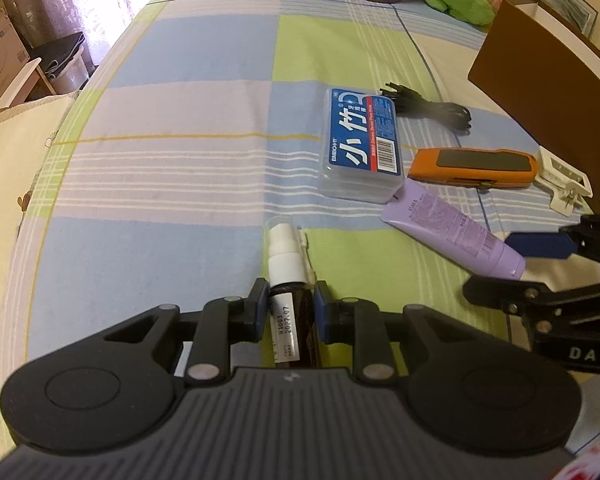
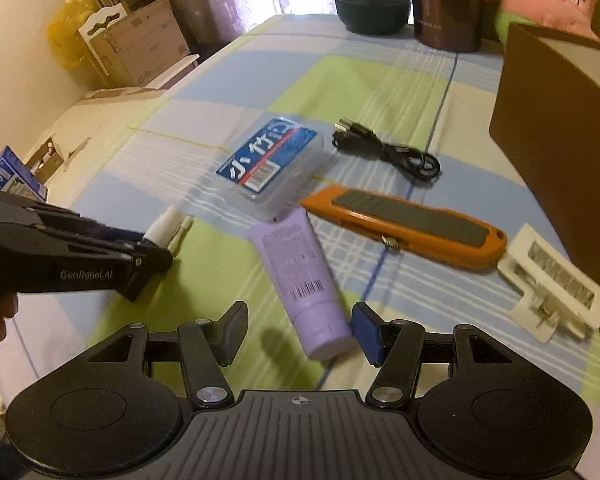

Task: Organize rigid objects
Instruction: 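Grasp the brown spray bottle with the left tool while the right tool grasps the purple tube, then lift the spray bottle and purple tube and carry them over the brown box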

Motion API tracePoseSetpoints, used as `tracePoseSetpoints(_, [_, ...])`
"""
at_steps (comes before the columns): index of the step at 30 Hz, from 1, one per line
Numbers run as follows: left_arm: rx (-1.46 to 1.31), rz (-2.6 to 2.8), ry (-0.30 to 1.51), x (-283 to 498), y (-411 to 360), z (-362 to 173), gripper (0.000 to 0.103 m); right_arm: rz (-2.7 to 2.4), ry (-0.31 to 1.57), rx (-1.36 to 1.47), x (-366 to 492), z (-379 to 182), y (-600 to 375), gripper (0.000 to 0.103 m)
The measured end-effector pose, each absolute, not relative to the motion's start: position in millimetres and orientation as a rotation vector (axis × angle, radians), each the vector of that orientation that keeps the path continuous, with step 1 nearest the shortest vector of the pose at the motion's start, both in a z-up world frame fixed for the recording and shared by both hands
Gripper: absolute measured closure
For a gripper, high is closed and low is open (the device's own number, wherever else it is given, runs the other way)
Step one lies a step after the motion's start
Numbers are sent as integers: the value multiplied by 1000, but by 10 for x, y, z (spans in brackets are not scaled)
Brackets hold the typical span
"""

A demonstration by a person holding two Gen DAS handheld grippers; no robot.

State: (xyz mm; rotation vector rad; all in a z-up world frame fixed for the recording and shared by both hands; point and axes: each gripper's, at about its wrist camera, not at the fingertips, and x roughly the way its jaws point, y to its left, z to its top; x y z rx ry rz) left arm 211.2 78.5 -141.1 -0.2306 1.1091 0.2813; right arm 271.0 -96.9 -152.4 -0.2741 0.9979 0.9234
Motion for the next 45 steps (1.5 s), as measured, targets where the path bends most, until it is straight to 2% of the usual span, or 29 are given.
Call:
tracePoseSetpoints(3, [-221, 276, 1106, 2109, 769, -1419, 82, 923, 977, -283, 2726, -1531, -895, 49])
tracePoseSetpoints(5, [-227, 275, 1108, 2090, 770, -1419, 82, 919, 968, -300, 2735, -1557, -839, 63])
tracePoseSetpoints(7, [-234, 272, 1107, 2062, 772, -1417, 82, 907, 957, -314, 2744, -1595, -808, 70])
tracePoseSetpoints(11, [-239, 265, 1108, 2006, 753, -1413, 82, 913, 953, -309, 2675, -1604, -854, 75])
tracePoseSetpoints(21, [-265, 248, 1141, 1823, 677, -1395, 82, 897, 1011, -297, 2316, -1617, -925, 74])
tracePoseSetpoints(28, [-239, 241, 1144, 1817, 646, -1390, 82, 884, 990, -320, 2349, -1631, -808, 72])
tracePoseSetpoints(45, [-199, 212, 1112, 1804, 551, -1312, 84, 859, 970, -332, 2202, -1606, -867, 74])
